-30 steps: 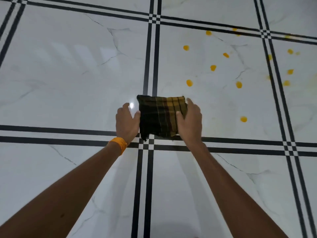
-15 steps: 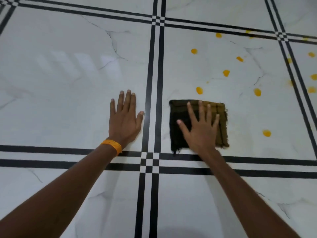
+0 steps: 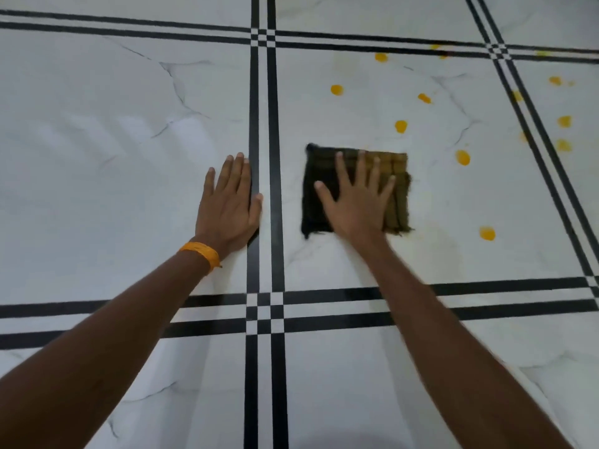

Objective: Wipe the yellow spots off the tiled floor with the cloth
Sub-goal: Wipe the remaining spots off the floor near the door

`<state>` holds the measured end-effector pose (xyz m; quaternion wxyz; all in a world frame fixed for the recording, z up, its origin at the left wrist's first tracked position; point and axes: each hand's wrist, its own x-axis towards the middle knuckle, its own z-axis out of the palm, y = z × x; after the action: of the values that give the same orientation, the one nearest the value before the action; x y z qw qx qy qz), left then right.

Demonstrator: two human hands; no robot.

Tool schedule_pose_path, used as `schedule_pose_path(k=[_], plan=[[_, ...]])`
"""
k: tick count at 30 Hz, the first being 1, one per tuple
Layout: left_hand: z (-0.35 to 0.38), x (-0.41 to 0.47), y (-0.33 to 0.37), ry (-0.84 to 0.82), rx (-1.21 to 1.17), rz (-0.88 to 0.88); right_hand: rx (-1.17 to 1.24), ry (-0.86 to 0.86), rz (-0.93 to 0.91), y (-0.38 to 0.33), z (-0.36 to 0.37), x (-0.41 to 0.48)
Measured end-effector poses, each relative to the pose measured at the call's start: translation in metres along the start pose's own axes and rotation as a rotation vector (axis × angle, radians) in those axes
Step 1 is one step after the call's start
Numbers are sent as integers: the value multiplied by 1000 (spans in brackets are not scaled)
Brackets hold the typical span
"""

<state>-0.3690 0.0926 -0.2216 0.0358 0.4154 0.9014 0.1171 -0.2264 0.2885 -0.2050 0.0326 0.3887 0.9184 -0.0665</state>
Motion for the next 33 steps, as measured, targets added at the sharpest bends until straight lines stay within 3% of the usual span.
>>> schedule_pose_path(k=[2, 4, 7, 10, 13, 16, 19, 22, 25, 28, 30, 33], plan=[[-2, 0, 1, 4, -2, -4, 5, 0, -155, -17, 9, -47], [-2, 1, 2, -2, -8, -1, 4, 3, -245, 15, 12, -94], [0, 1, -2, 8, -2, -4, -9, 25, -111, 54, 2, -61], [2, 1, -1, 1, -10, 10, 10, 22, 46, 25, -4, 6], [0, 0, 1, 6, -11, 10, 40, 1, -117, -19, 0, -21], [-2, 2, 0, 19, 16, 18, 24, -7, -287, 22, 8, -96], [-4, 7, -5, 2, 31, 51, -12, 41, -69, 84, -4, -57], [-1, 17, 1, -5, -8, 44, 47, 35, 152, 64, -14, 33], [4, 22, 15, 31, -17, -19, 45, 25, -6, 5, -8, 32], [6, 25, 18, 41, 1, -29, 12, 36, -239, 30, 3, -40], [7, 34, 20, 35, 16, 11, -11, 69, -162, 80, 0, -52], [10, 49, 29, 26, 0, 33, 4, 80, 108, 110, -15, 22]])
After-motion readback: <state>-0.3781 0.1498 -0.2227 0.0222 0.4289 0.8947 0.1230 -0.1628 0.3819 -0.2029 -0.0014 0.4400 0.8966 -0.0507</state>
